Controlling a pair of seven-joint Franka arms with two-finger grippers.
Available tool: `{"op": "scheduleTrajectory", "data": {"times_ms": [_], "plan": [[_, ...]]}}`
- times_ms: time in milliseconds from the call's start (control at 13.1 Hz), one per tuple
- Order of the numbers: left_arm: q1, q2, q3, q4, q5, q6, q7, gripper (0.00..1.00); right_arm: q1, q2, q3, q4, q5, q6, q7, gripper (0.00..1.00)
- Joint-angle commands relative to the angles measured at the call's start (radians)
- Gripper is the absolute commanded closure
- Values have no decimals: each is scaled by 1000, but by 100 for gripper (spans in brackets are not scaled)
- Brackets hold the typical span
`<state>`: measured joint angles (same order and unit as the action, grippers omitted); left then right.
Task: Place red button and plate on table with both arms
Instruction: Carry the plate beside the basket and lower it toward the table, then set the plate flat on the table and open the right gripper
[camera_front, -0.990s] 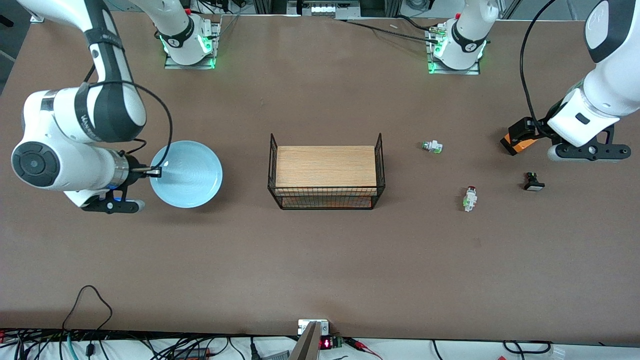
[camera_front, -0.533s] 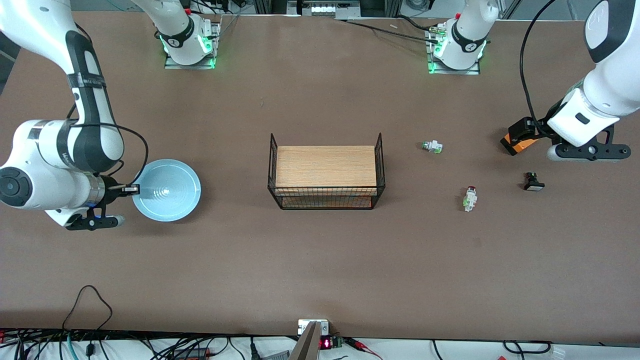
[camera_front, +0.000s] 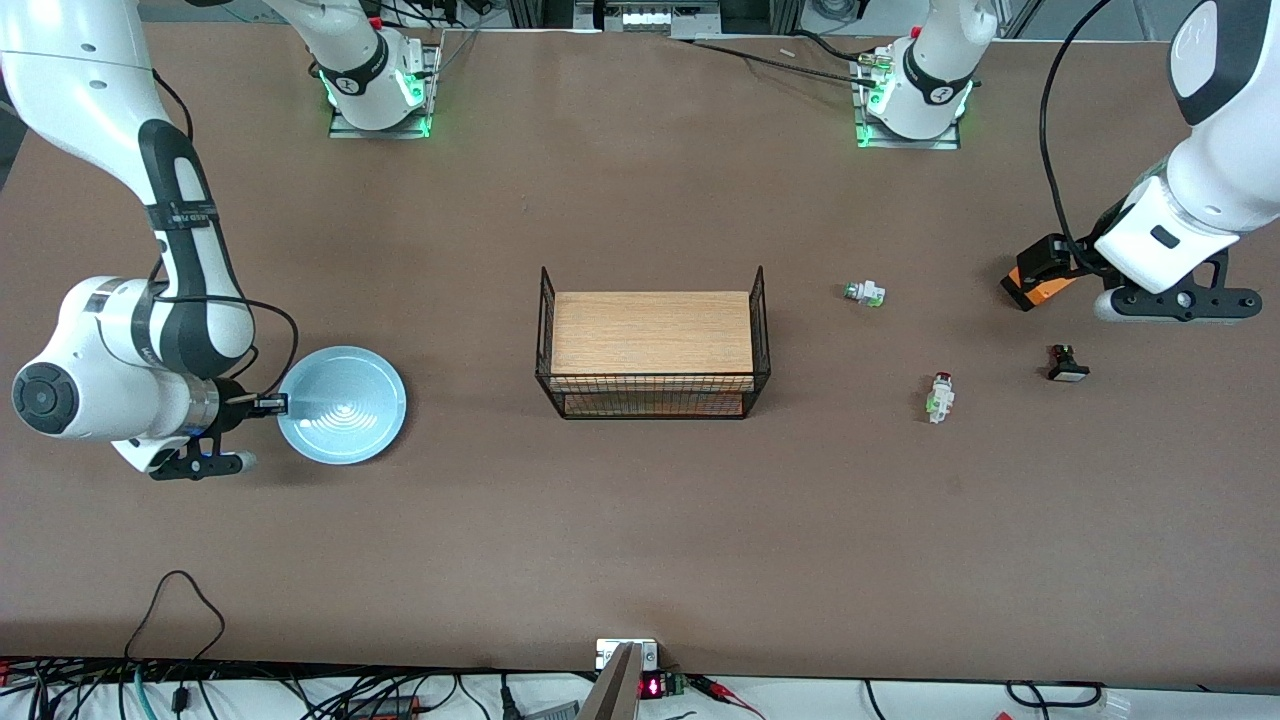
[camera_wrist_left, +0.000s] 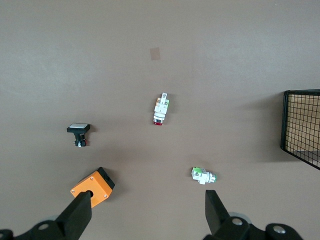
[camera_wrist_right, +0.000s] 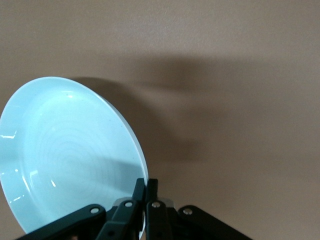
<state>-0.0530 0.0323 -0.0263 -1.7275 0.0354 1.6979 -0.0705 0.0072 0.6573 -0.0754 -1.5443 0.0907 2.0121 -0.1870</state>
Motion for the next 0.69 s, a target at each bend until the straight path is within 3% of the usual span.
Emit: {"op": "scheduleTrajectory", "data": {"times_ms": [0,457,533,609], "plan": [[-1,-17,-1,-4,-3,-12,-6,0,-16,13,22,0,17,39,-25,100],[1,-17,-1,-4,-3,-12,-6,0,-29,74,23,0,67,132,-67,96],[1,-17,0,-3,-3,-12,-6,0,-29,82,23,0,78,146,-74,92],[-1,-17,-1,-3,-3,-12,-6,0,-30,87,23,0,87,149,-74,81]]}}
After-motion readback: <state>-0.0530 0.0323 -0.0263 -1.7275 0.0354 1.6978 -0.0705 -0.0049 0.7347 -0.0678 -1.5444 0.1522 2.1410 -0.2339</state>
